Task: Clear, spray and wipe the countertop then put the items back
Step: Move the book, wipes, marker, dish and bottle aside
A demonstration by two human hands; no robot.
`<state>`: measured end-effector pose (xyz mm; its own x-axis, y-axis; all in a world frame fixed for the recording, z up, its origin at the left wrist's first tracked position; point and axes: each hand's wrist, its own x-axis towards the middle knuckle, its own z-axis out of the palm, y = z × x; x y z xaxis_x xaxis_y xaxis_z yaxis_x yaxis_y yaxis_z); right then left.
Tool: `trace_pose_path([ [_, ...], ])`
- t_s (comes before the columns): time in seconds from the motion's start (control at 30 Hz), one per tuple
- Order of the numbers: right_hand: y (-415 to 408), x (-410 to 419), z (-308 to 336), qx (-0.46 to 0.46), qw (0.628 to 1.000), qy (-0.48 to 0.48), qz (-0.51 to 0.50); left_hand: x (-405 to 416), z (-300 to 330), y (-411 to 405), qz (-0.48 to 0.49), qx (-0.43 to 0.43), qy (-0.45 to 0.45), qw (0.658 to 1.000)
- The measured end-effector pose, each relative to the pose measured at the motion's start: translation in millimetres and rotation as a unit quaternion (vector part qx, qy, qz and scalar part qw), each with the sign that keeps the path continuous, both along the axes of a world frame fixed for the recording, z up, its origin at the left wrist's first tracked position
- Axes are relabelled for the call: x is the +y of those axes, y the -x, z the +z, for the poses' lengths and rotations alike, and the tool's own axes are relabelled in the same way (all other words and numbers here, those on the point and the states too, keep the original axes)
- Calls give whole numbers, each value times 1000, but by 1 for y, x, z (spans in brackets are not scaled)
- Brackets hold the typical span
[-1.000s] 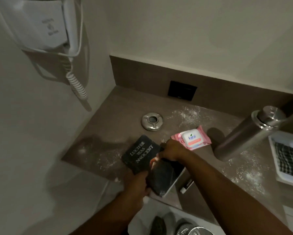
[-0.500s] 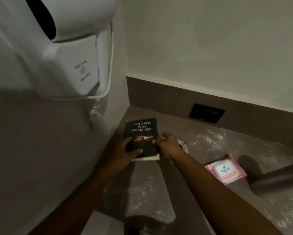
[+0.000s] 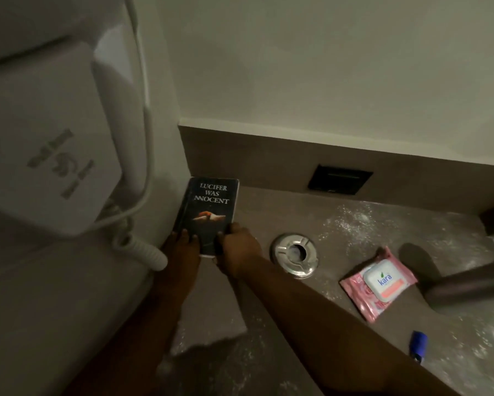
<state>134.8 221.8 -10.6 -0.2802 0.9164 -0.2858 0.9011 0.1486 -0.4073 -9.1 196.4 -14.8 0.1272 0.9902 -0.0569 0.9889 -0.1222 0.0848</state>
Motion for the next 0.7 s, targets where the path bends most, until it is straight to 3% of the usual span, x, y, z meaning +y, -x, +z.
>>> trace_pose_path([
  [0.1, -6, -2, 0, -40, 999, 7, 29, -1, -7, 1, 11, 40, 53, 998],
  [0.17, -23, -7, 6, 7, 1000, 15, 24, -9, -4, -3, 29, 13, 48, 998],
  [0.27, -63, -18, 18, 84, 989, -64, -105, -12, 11, -27, 53, -10, 22, 998],
  [0.33, -99, -27, 21, 58, 964, -110, -235, -15, 21, -57, 31, -72, -4, 997],
  [0.4, -135, -36, 17, 19, 944, -76, -321, -18, 24, -94, 86, -212, 55, 972],
  [0.5, -158, -45, 6, -9, 949, 8, -314, -15, 25, -143, 146, -333, 150, 919],
  [0.6, -149, -39, 0, 65, 942, 18, -328, -4, 27, -164, 198, -388, 175, 883],
  [0.7, -130, -14, 1, 204, 899, 24, -387, 16, 23, -157, 235, -413, 144, 868],
])
